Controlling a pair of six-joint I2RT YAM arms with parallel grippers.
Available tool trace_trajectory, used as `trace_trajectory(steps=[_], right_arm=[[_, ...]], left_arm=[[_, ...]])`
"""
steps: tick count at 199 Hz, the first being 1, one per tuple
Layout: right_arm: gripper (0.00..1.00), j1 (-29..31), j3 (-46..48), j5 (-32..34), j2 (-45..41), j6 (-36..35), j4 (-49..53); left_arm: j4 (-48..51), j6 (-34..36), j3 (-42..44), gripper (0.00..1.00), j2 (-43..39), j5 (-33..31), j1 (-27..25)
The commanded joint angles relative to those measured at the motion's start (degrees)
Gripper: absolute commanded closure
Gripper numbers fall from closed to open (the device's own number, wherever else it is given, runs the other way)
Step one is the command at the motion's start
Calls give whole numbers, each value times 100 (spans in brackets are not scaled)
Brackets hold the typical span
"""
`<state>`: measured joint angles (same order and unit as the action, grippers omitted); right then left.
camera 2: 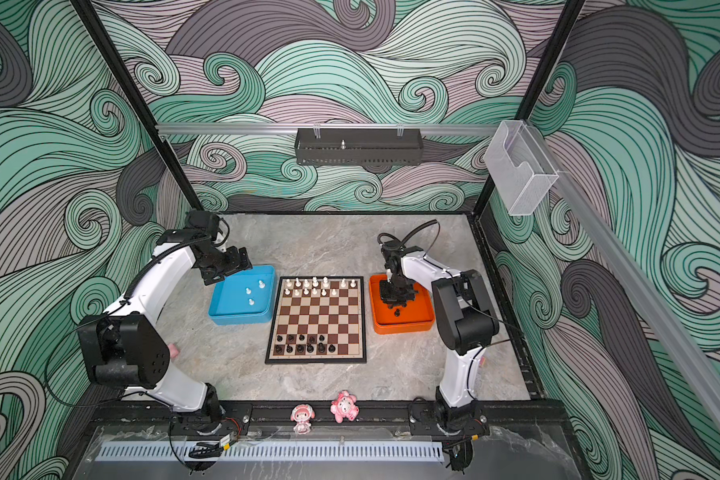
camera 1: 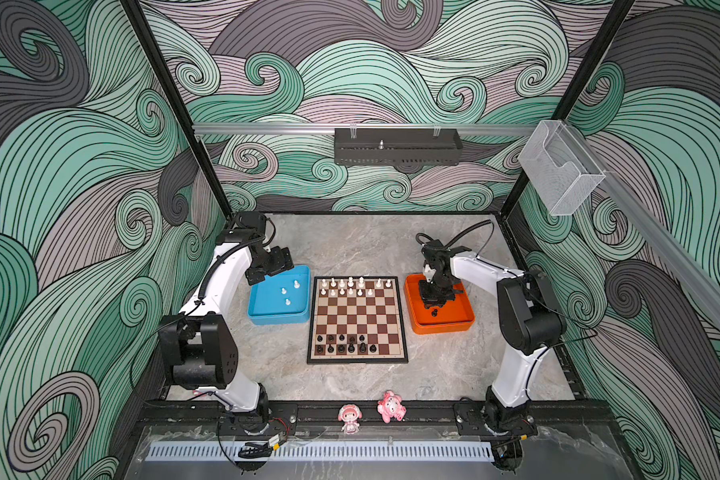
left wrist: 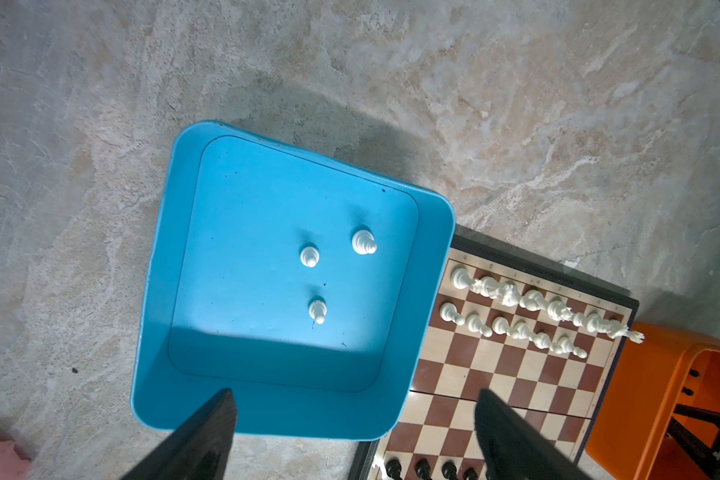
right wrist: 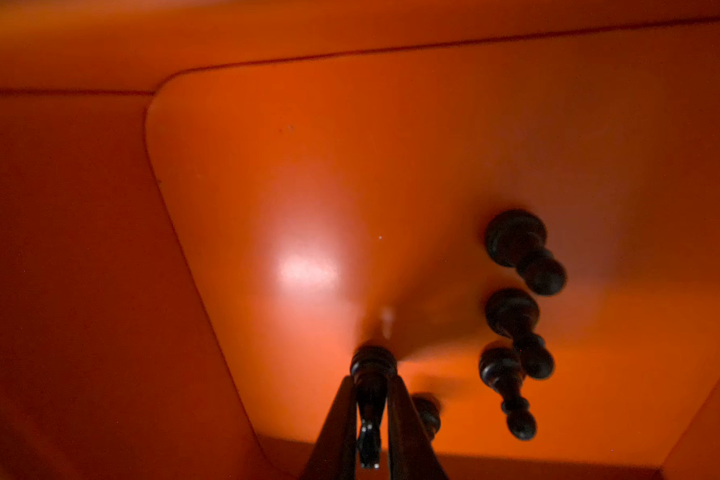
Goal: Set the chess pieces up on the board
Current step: 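Close the right gripper on a black pawn and lift it, then carry the black pawn over the board's near rows with the right gripper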
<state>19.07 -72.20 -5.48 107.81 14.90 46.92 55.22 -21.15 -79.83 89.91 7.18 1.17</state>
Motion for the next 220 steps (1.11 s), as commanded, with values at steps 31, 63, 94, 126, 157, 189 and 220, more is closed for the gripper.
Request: trace_trajectory(steps=[31, 63, 94, 126, 157, 189, 220], right_arm=[[93, 44, -79, 124, -260, -94, 128], [98, 54, -107, 249, -572, -162, 333], [100, 79, -103, 270, -953, -188, 519], [100, 270, -138, 236, -1430, -267, 904], [100, 959, -51, 181, -1899, -130, 1151], [99, 1954, 22, 79, -2087, 409, 1187], [99, 2750, 94, 300, -1990, 874, 983]], left_arm=[[-15, -4, -76, 8, 53, 139, 43], [-56, -9, -48, 8, 73, 194, 50], [-72, -2, -41, 8, 68, 222, 50], [-48, 31, -24, 8, 33, 197, 50], [-38, 30, 14, 8, 16, 186, 50], [-25, 31, -12, 8, 10, 218, 50], [109, 82, -236, 8, 122, 319, 48]])
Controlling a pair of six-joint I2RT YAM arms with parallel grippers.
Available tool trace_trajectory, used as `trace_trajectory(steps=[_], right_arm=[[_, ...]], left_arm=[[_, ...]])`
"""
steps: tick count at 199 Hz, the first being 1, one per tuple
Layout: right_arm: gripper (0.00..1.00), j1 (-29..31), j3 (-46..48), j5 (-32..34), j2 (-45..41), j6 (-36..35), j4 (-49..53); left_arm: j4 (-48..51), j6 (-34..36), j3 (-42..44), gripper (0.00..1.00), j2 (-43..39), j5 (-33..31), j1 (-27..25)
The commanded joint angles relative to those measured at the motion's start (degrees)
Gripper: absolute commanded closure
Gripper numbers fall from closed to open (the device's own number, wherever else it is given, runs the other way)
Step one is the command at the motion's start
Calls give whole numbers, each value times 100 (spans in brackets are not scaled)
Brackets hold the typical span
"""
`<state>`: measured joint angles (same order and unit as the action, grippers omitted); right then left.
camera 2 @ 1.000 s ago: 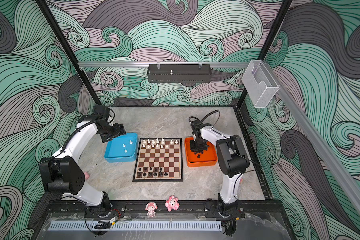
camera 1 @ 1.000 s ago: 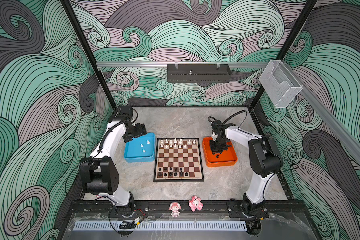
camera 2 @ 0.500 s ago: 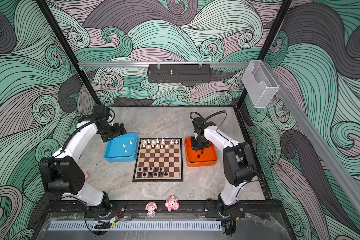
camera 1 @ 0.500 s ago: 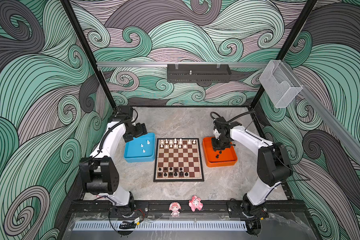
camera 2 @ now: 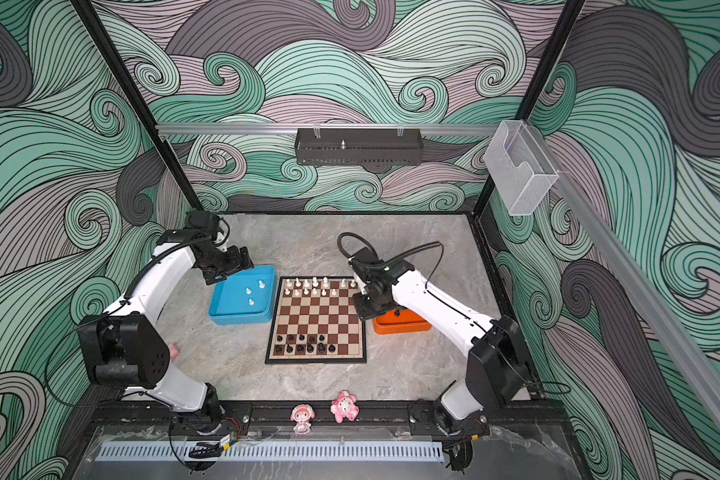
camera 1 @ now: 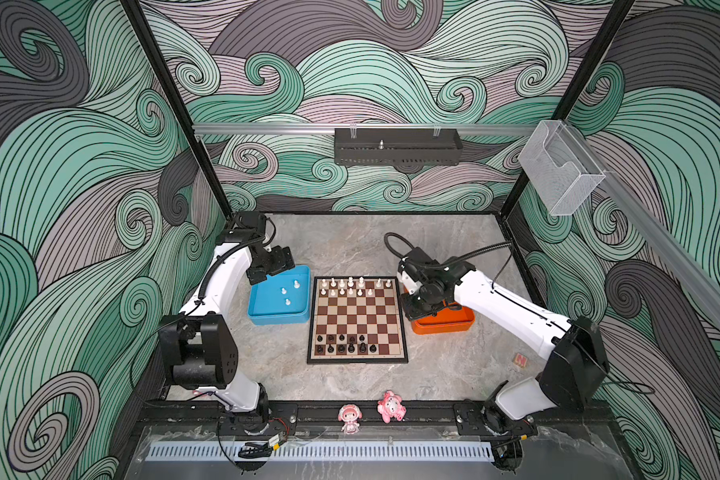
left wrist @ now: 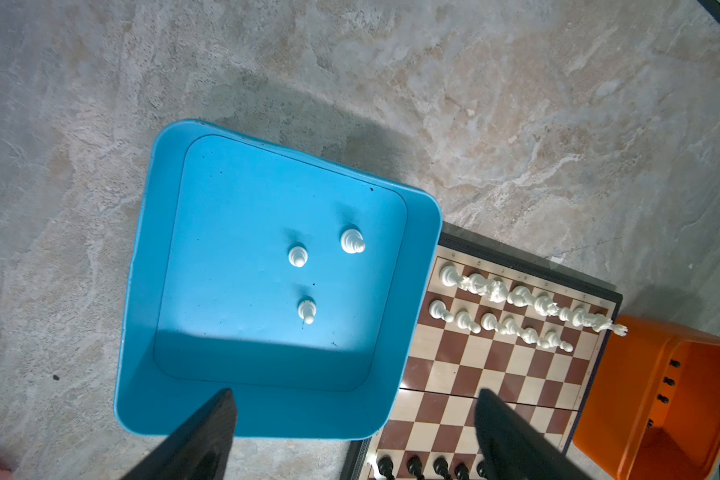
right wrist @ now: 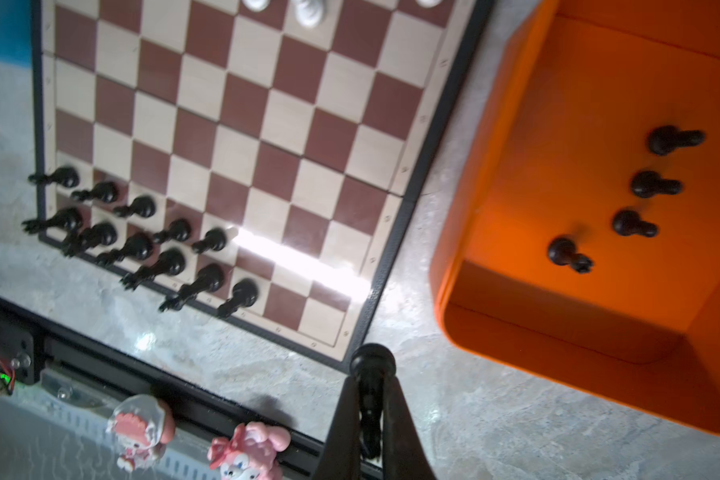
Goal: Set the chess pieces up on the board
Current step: 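Carry the black pawn over the board's near rows with the right gripper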
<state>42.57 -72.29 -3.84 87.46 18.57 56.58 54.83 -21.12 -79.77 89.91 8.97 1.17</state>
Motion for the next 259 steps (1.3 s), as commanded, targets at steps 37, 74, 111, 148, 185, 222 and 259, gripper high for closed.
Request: trace_trajectory(steps=[37, 74, 111, 148, 185, 222, 259], right_arm=[[99, 922, 274, 207, 425, 738, -357], [100, 1236, 408, 281, 797, 892, -635], [99, 1331, 422, 291, 1038, 947, -741], [99, 1358, 341, 236, 1196, 992, -769], [99, 1420, 303, 188, 1302, 1049, -774], [99, 1445, 360, 190, 1370, 1117, -783], [98, 1447, 350, 208, 1423, 1127, -809]], left_arm=[[218, 166, -389, 8, 222, 243, 50], [195, 218, -455, 8, 276, 419, 50], [233, 298, -461, 8, 300, 506, 49], [271, 372, -487, 8, 350, 533, 50], [264, 381, -492, 8, 385, 580, 49], [248, 382, -481, 8, 433, 643, 50], [221, 390, -461, 8, 457, 655, 50]])
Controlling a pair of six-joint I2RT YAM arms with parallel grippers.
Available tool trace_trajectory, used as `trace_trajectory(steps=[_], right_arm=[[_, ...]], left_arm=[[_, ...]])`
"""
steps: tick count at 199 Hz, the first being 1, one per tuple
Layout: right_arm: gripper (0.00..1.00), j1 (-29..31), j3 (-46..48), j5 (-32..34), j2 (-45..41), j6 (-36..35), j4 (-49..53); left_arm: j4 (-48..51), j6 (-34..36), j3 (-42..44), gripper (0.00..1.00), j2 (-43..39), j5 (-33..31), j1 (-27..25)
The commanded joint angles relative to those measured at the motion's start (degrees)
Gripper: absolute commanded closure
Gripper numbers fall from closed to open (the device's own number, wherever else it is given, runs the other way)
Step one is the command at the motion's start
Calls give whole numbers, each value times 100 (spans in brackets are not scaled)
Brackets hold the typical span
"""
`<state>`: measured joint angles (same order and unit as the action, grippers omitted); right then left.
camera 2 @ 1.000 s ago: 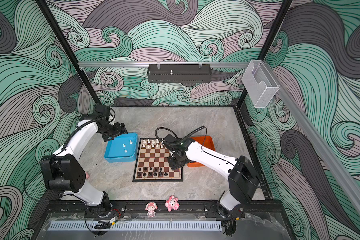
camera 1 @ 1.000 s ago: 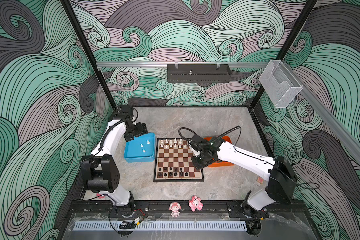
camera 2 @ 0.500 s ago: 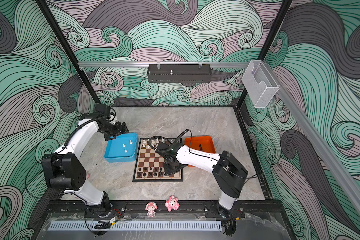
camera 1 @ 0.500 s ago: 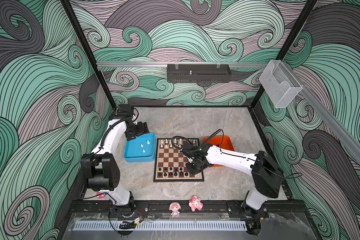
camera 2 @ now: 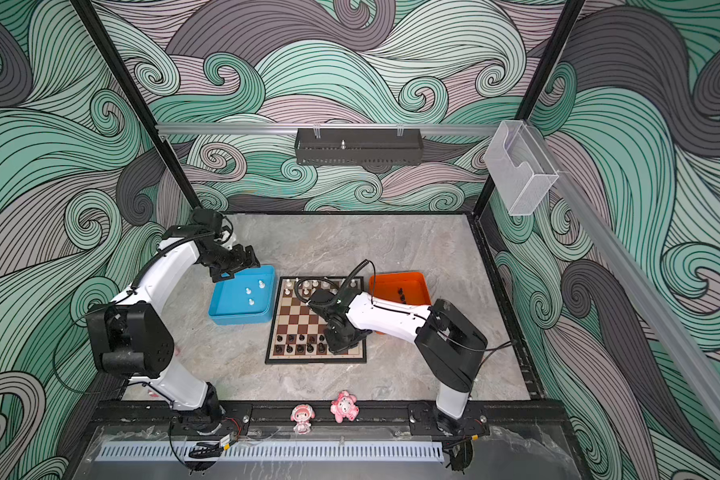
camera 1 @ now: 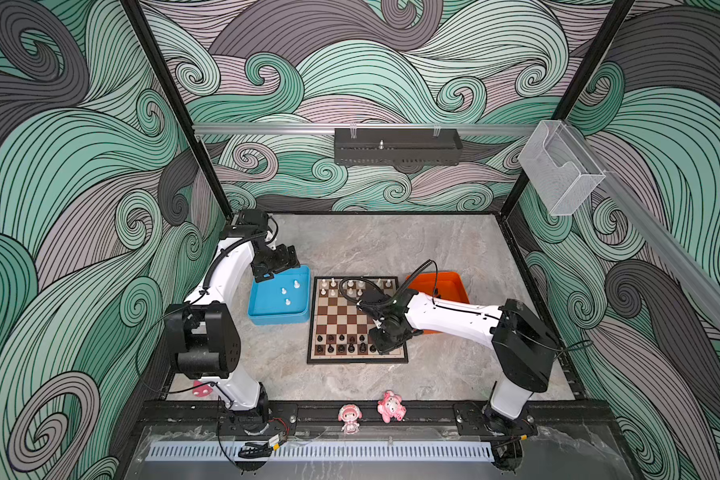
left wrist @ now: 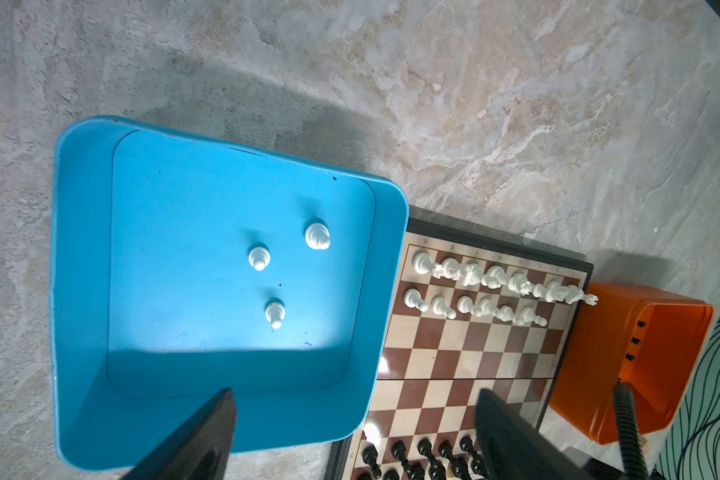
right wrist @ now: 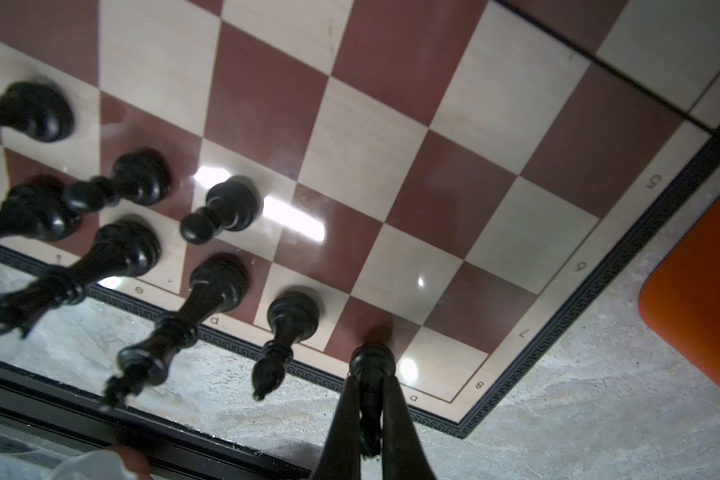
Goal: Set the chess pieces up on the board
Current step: 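Carry the black pawn over the board's near rows with the right gripper, then lower the black pawn onto a near-row square and open the right gripper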
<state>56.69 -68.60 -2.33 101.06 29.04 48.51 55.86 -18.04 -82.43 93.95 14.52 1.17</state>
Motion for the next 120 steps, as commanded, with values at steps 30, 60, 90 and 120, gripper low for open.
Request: trace_trajectory(steps=[30, 60, 90, 120], right_arm=[[98, 36, -72, 75, 152, 42, -8], [98, 35, -127, 64, 207, -28, -8], [98, 35, -158, 24, 257, -34, -8], [96, 35, -171, 53, 273, -15, -16]], left_arm=[[107, 92, -179, 8, 53, 88, 50], [103, 114, -169, 8, 4, 17, 50], [83, 134, -109, 8, -44, -2, 50], [70, 125, -80, 8, -37, 7, 50]])
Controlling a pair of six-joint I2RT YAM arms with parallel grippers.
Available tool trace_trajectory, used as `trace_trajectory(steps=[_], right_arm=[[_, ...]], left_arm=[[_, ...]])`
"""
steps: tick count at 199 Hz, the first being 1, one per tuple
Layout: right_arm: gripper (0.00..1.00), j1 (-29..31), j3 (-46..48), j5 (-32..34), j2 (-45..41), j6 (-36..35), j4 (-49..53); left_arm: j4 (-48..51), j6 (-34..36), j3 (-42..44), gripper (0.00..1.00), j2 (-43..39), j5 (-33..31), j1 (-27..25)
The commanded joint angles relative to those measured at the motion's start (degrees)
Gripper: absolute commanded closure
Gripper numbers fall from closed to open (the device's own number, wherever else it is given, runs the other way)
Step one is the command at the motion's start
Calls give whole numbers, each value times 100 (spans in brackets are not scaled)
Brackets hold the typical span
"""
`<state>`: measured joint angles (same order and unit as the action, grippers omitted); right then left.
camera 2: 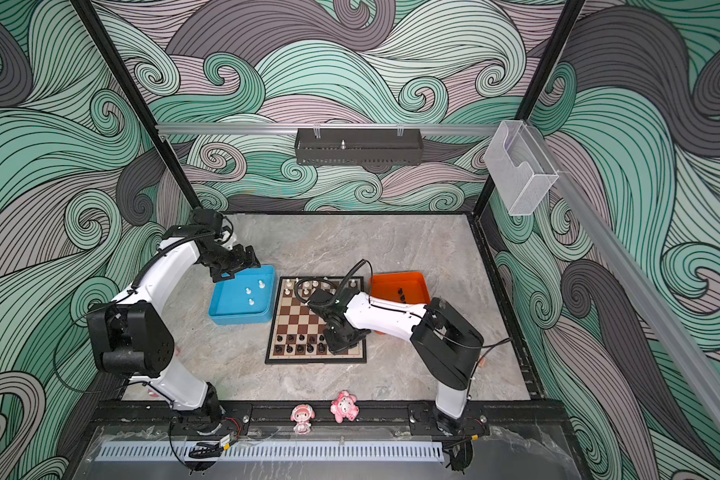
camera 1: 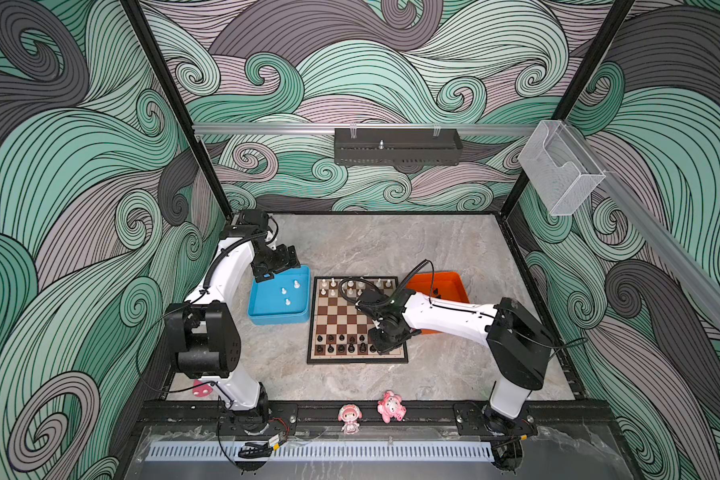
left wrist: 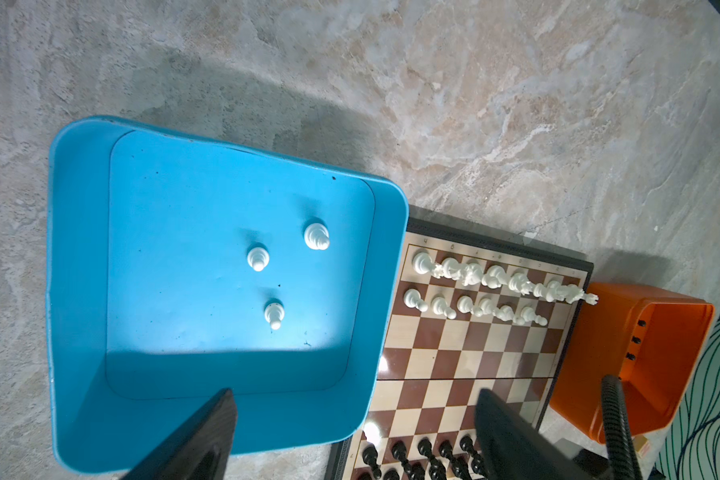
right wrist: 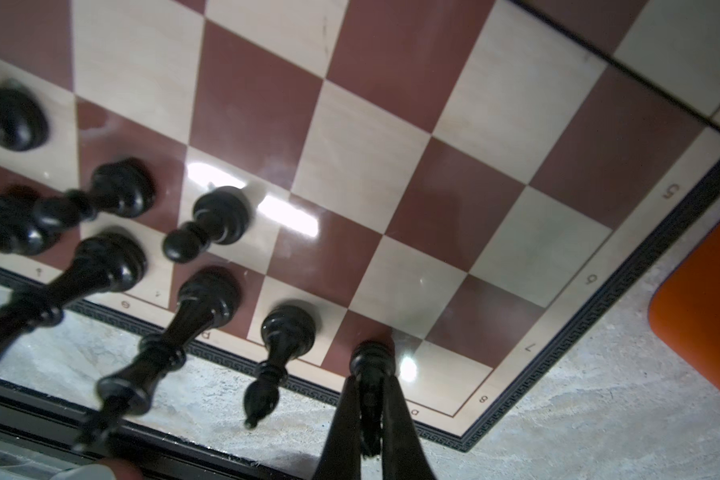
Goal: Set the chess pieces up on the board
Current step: 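Lower the black pawn onto a near-row square and open the right gripper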
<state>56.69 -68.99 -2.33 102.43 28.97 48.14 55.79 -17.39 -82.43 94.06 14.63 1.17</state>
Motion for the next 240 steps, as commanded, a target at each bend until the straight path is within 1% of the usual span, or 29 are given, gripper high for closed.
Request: trace_trajectory(steps=[1, 65, 112, 191, 240], right_arm=[[96, 36, -132, 55, 131, -7, 21], [94, 36, -124, 61, 138, 20, 10], [84, 35, -123, 62, 124, 19, 8], [75, 31, -106, 64, -14, 47, 68], [63, 35, -183, 139, -316, 49, 324]], left_arm=[[79, 55, -80, 8, -51, -4, 50], [68, 55, -63, 8, -69, 12, 50], [60, 56, -41, 8, -61, 4, 50], [71, 53, -38, 8, -52, 4, 50], [88, 55, -63, 8, -55, -21, 50]])
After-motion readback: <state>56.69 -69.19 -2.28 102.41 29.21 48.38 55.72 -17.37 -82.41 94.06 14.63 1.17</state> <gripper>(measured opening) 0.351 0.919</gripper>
